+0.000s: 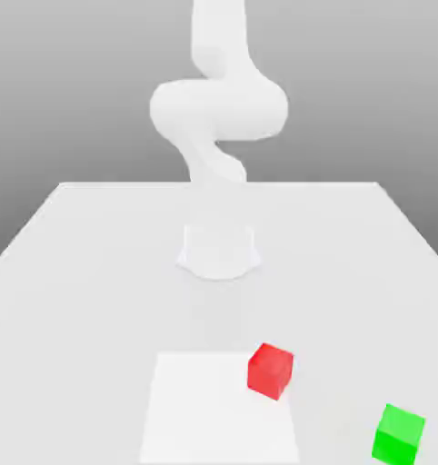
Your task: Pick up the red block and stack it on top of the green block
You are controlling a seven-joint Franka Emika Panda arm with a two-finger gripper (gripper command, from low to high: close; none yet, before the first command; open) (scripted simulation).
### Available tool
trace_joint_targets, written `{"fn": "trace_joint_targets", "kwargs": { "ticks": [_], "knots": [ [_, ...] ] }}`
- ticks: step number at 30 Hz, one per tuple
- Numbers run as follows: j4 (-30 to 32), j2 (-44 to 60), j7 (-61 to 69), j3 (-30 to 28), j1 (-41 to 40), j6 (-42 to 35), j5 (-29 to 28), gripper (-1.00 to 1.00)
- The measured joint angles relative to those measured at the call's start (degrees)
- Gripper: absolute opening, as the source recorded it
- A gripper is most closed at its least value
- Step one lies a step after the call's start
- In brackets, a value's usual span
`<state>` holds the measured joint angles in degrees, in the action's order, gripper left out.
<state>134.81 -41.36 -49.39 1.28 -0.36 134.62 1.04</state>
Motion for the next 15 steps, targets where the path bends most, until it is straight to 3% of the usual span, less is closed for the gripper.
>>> {"fn": "trace_joint_targets", "kwargs": {
  "ticks": [15],
  "knots": [
    [20.5, 32.1, -28.6, 11.1, -2.0, 20.1, 2.3, 0.0]
  ]
}}
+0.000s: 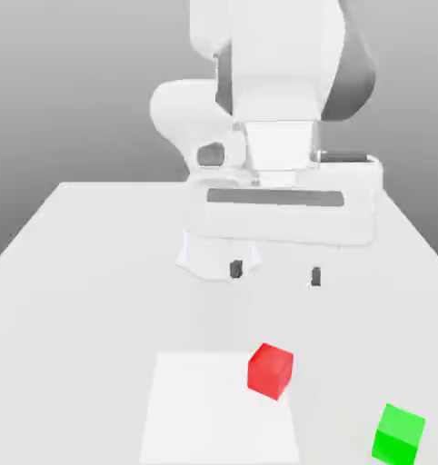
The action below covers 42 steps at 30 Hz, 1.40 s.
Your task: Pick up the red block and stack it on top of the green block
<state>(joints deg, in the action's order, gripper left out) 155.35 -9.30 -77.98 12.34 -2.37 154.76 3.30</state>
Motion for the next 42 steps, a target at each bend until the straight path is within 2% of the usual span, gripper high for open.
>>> {"fn": "trace_joint_targets", "kwargs": {
  "ticks": [5, 10, 11, 18, 25, 38, 42],
  "knots": [
    [4.7, 10.6, -10.6, 1.1, 0.1, 7.1, -4.5, 0.0],
    [3.5, 21.1, -16.5, -5.4, 5.0, 15.8, -11.9, 0.0],
    [3.3, 22.5, -17.1, -6.5, 5.9, 16.9, -12.6, -1.0],
    [3.3, 22.5, -17.2, -6.6, 5.9, 17.1, -12.7, -1.0],
    [4.5, 10.4, -10.2, -3.1, 5.1, 6.2, -4.2, -1.0],
    [-20.8, 21.8, 13.3, 4.0, 10.8, -8.5, -9.7, -1.0],
    [-23.1, 28.9, 12.7, 2.5, 12.7, -3.8, -13.4, -1.0]
  ]
}}
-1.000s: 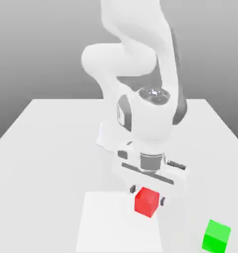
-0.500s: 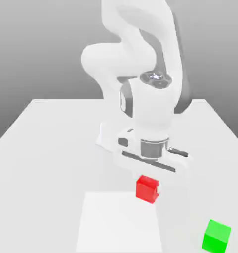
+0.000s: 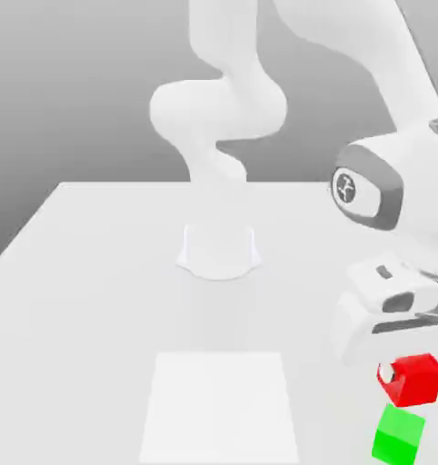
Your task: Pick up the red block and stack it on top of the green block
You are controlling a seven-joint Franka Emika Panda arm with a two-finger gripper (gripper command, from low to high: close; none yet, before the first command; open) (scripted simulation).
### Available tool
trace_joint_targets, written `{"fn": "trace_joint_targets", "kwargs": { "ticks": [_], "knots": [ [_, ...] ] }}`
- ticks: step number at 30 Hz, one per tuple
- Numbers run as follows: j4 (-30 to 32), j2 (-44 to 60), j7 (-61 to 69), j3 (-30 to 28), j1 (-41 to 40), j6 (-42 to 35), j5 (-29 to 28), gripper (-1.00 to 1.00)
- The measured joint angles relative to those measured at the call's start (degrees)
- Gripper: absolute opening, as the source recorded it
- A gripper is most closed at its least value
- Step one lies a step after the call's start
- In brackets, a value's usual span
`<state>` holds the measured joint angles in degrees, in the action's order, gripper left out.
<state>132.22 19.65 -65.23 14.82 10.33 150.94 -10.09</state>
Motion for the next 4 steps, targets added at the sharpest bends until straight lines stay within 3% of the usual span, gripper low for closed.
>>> {"fn": "trace_joint_targets", "kwargs": {
  "ticks": [1, 4],
  "knots": [
    [-0.2, 1.6, -0.5, -0.7, 0.6, 1.4, -0.8, 1.0],
    [-0.2, 1.6, -0.5, -0.7, 0.6, 1.4, -0.8, 1.0]
  ]
}}
